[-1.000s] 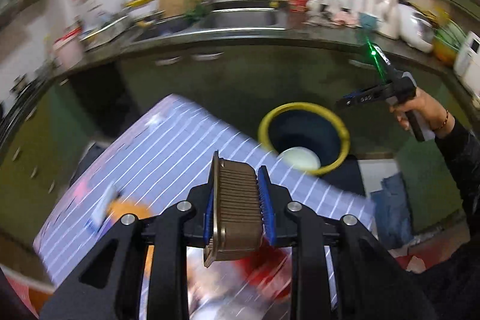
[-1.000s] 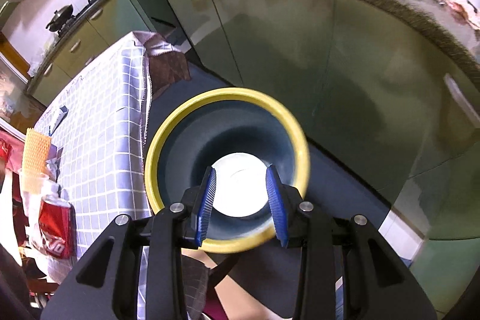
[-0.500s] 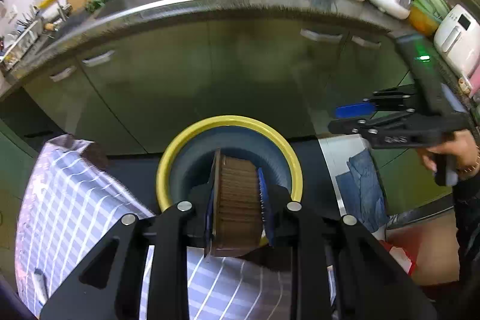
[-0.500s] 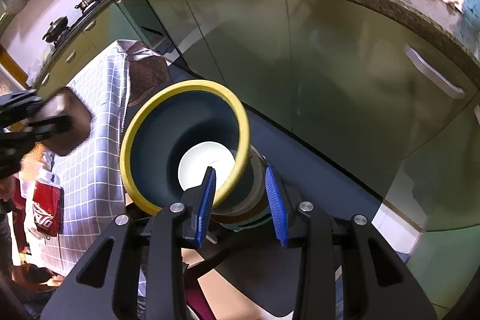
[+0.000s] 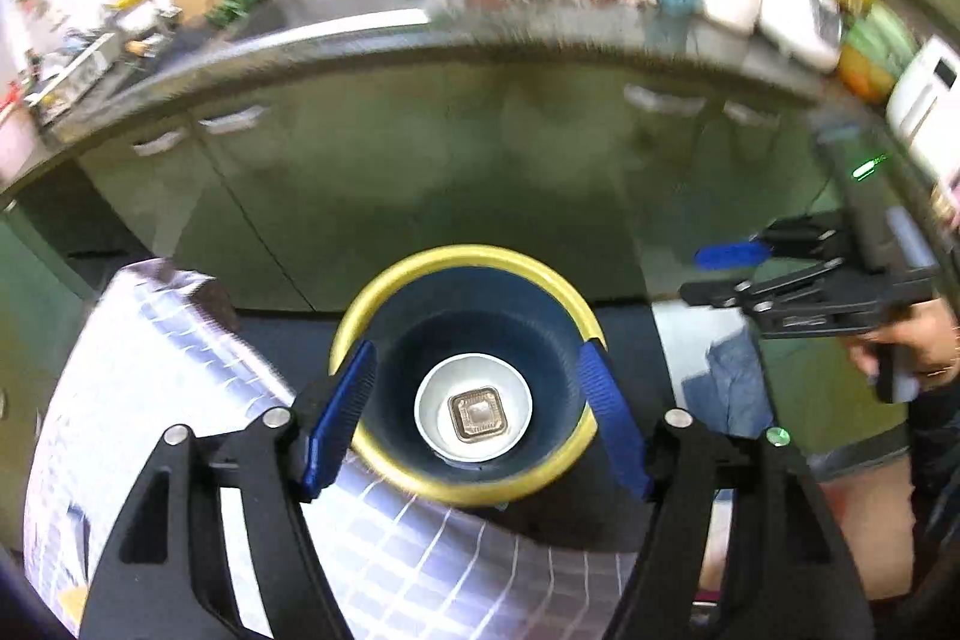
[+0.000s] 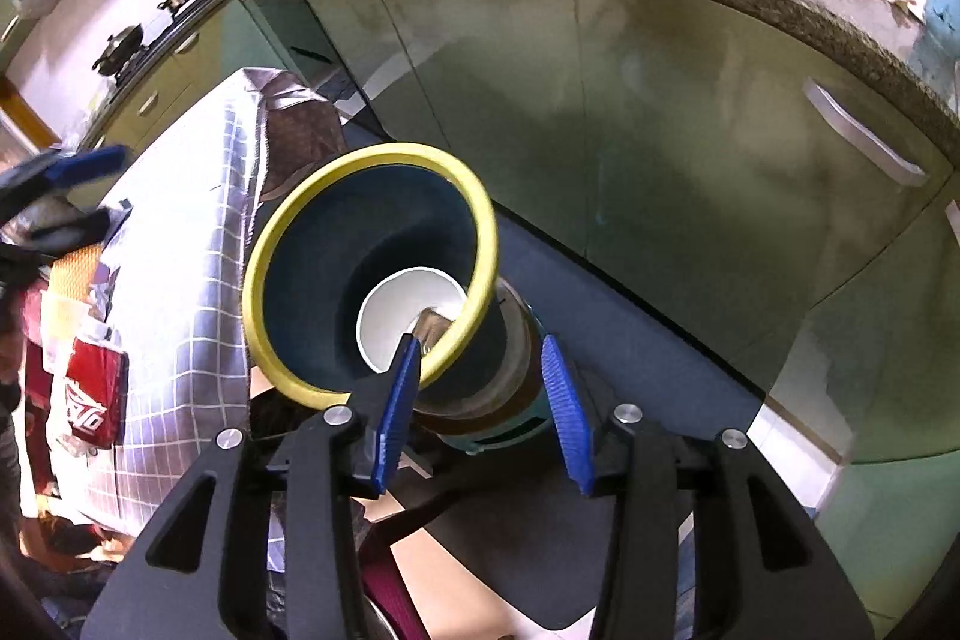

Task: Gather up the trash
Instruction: 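Grasp the red Coca-Cola can with the right gripper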

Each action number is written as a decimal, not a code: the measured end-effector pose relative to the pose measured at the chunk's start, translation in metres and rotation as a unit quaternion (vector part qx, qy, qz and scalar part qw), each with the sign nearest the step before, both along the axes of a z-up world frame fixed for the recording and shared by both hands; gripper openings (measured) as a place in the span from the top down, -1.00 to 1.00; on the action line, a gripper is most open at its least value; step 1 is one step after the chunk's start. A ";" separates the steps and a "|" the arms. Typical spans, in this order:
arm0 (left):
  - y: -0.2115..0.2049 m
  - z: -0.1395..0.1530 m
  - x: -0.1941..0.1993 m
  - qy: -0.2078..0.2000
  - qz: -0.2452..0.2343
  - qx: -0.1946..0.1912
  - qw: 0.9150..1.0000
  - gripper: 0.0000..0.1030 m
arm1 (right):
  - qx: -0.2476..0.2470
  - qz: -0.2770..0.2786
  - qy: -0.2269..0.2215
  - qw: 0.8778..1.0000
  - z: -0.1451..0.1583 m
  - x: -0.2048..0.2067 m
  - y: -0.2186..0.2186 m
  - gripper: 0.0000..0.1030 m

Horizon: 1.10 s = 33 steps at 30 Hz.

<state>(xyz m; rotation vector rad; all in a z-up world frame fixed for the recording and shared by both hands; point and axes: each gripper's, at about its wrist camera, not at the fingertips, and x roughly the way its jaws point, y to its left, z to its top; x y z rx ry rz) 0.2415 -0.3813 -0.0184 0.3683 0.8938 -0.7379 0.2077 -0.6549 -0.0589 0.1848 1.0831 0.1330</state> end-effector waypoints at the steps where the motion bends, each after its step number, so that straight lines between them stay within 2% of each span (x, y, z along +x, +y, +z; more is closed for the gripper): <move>1: 0.020 0.014 -0.008 -0.009 0.011 -0.013 1.000 -0.45 | -0.002 0.009 -0.001 1.000 0.002 -0.001 0.006 0.12; 4: 0.074 0.043 -0.028 -0.036 0.050 -0.034 0.998 -0.57 | -0.003 0.041 -0.003 0.999 0.007 -0.001 0.033 0.04; 8: 0.161 0.066 -0.056 -0.062 0.129 -0.042 0.989 -0.66 | 0.013 0.108 0.002 0.994 0.012 0.002 0.085 0.00; 13: 0.248 0.058 -0.098 -0.067 0.216 -0.027 0.974 -0.66 | 0.038 0.211 0.039 0.976 0.018 0.007 0.184 -0.05; 17: 0.292 0.045 -0.130 -0.076 0.255 -0.009 0.964 -0.66 | 0.061 0.267 0.091 0.957 0.017 0.005 0.261 -0.09; 20: 0.320 0.037 -0.150 -0.075 0.274 -0.006 0.959 -0.67 | 0.079 0.278 0.129 0.949 0.012 0.004 0.308 -0.21; 24: 0.347 0.025 -0.170 -0.071 0.284 -0.002 0.956 -0.67 | 0.073 0.276 0.156 0.946 0.005 0.005 0.351 -0.33; 33: 0.373 0.009 -0.192 -0.075 0.273 -0.005 0.959 -0.69 | 0.051 0.244 0.235 0.940 -0.023 0.012 0.397 -0.37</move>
